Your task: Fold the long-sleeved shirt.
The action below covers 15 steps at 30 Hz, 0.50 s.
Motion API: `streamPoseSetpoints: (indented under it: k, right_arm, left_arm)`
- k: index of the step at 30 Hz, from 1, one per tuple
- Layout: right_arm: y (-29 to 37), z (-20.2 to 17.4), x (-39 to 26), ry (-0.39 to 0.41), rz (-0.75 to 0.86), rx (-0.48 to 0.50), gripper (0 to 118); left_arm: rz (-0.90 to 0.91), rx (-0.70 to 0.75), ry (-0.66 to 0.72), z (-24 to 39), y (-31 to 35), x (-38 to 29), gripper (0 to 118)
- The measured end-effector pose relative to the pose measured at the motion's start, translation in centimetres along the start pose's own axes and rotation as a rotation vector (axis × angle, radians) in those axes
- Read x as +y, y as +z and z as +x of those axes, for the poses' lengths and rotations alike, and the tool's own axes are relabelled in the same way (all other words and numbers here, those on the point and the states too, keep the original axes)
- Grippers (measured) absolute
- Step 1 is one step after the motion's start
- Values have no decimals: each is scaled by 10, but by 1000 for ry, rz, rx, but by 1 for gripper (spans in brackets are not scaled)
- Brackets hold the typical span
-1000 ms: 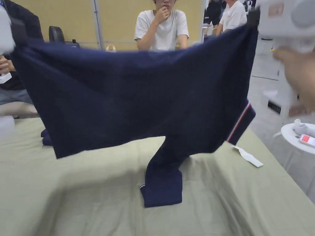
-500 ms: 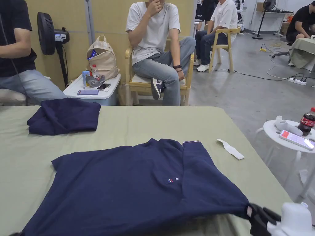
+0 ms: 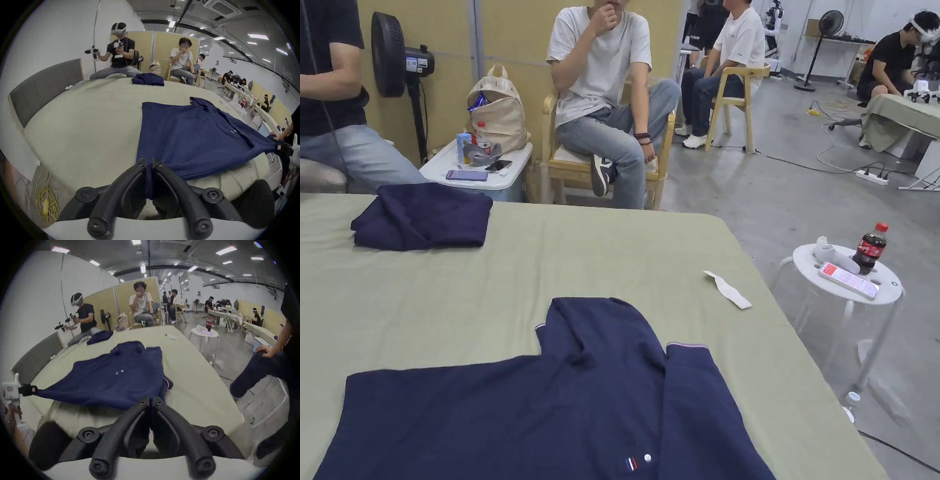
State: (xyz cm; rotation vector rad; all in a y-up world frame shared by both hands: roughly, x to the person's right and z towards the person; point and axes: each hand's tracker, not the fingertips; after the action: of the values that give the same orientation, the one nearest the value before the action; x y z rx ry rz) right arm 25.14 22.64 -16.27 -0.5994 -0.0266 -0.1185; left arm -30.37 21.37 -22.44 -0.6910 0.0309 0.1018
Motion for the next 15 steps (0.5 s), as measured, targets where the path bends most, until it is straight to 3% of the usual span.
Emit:
streamPoseSetpoints:
  k: [5, 6, 7, 8, 9, 10, 13, 15]
  right_arm:
    - [32, -1, -31, -22, -120, -29, 3]
    - [28, 0, -35, -18, -169, -10, 9]
    - [24, 0, -39, -3, -218, -22, 21]
    - [22, 0, -41, 4, -223, -80, 37]
    - [23, 4, -40, -12, -207, -81, 44]
    - [27, 6, -33, -37, -165, -78, 47]
    - [34, 5, 7, -90, 1, -47, 55]
    - [34, -5, 44, -74, 112, 2, 55]
  left_arm:
    - [-114, -13, 7, 1, 15, -32, 3]
    - [-141, 10, 14, 0, 13, -35, 4]
    - [-152, 15, 25, 5, 14, -35, 12]
    - [-156, 23, 50, 10, 16, -33, 32]
    - [-131, 26, 95, 10, 20, -30, 64]
    - [-84, 9, 132, 10, 28, -21, 72]
    - [67, -35, 190, 16, 46, 11, 69]
    - [177, -80, 161, 29, 59, 41, 54]
